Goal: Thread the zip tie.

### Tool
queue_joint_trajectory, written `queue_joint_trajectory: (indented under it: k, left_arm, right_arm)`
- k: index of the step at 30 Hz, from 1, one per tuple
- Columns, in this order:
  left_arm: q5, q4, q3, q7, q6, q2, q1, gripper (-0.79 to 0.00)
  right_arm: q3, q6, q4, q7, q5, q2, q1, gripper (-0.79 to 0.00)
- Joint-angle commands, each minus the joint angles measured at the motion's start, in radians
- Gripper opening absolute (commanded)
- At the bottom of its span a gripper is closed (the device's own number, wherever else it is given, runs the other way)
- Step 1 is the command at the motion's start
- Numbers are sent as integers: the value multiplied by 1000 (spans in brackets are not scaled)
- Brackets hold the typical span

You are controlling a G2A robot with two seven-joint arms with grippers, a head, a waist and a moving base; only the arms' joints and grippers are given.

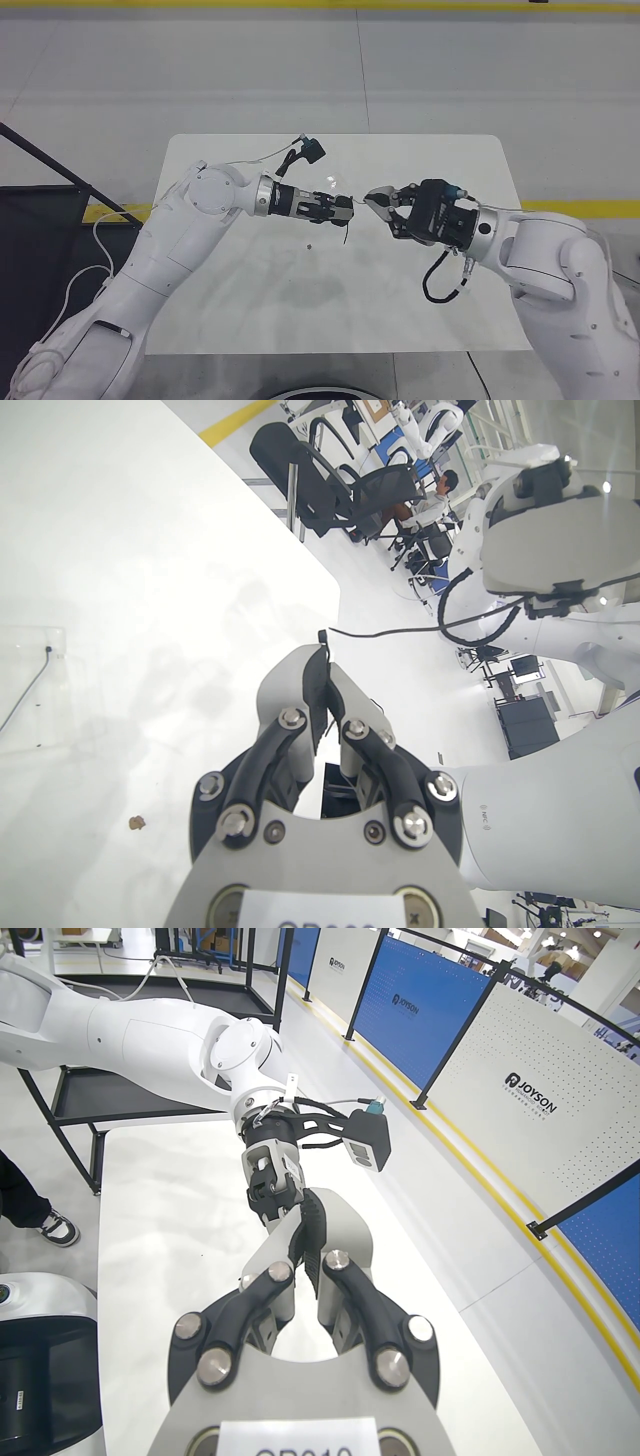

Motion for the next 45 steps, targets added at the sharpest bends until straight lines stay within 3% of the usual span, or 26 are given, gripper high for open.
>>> queue_joint_trajectory:
  k: [1,19,45]
  left_arm:
    - [0,0,0,0,0,0,0,-785]
    - [0,0,0,0,0,0,0,-785]
    - [0,0,0,0,0,0,0,-785]
  right_arm:
    - [-3,-1,1,5,0,1,0,-785]
    - [-19,32,1,-1,-15,9,4,-785]
    - [-42,237,-15,-59,-193,2,6,-785]
